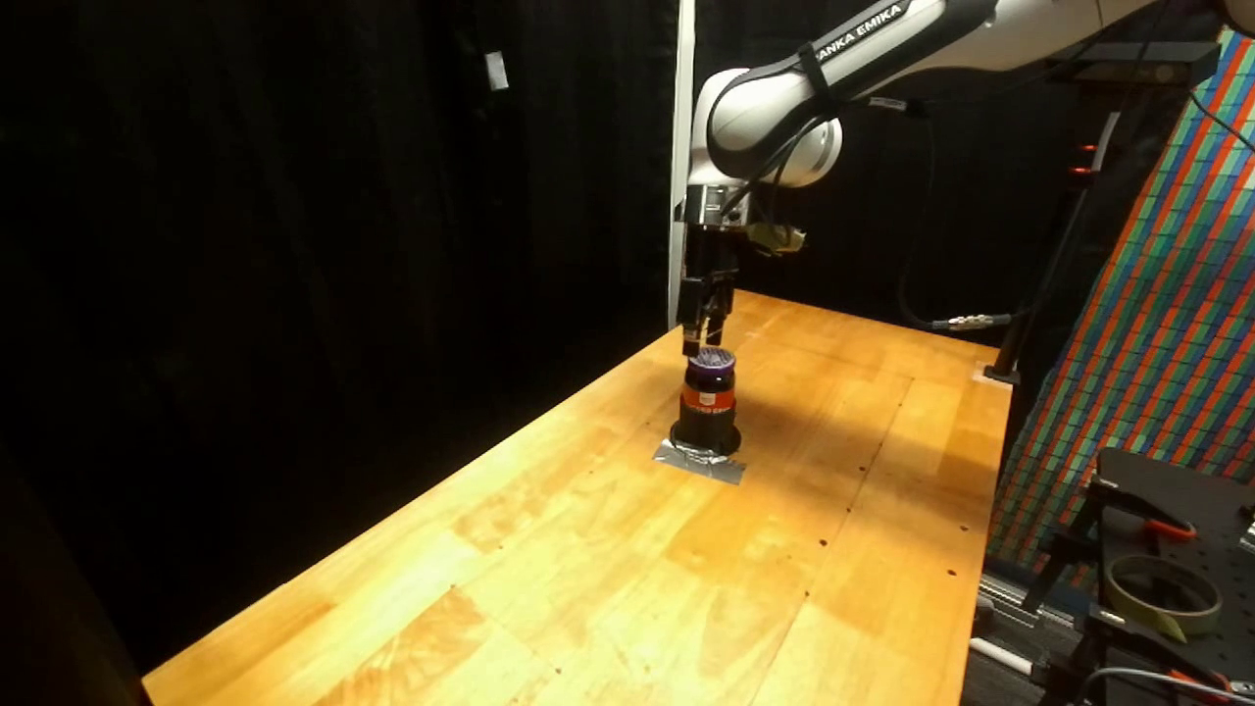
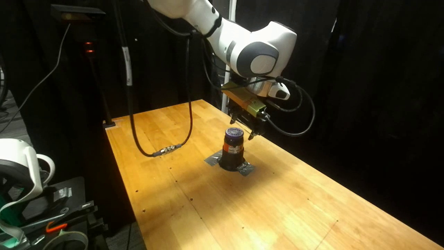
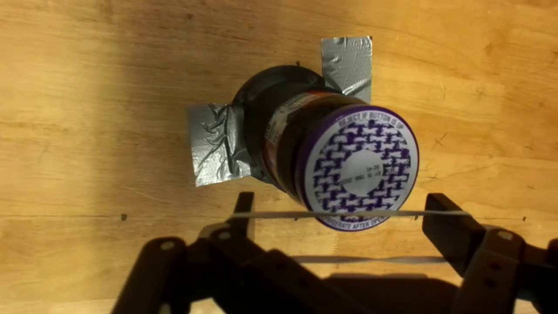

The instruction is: Put the rubber band around the base of the cup

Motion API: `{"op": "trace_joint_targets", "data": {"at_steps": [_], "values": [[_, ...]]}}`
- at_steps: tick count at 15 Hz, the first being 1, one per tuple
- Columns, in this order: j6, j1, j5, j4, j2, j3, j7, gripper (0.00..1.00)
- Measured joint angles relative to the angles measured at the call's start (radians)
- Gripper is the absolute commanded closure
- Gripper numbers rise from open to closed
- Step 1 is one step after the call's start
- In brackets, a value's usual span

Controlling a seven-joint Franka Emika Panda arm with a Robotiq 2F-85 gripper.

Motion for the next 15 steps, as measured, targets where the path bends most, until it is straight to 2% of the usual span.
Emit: {"op": "trace_joint_targets", "data": {"at_steps": [5, 11, 15], "values": [[-0.007, 0.052, -0.074, 0.056, 0.064, 0.0, 0.052, 0.0], [-0.018, 0.079, -0.162, 0.083, 0.098, -0.007, 0.099, 0.0], [-0.082, 0.098, -0.221, 0.089, 0.107, -0.022, 0.127, 0.0]]}}
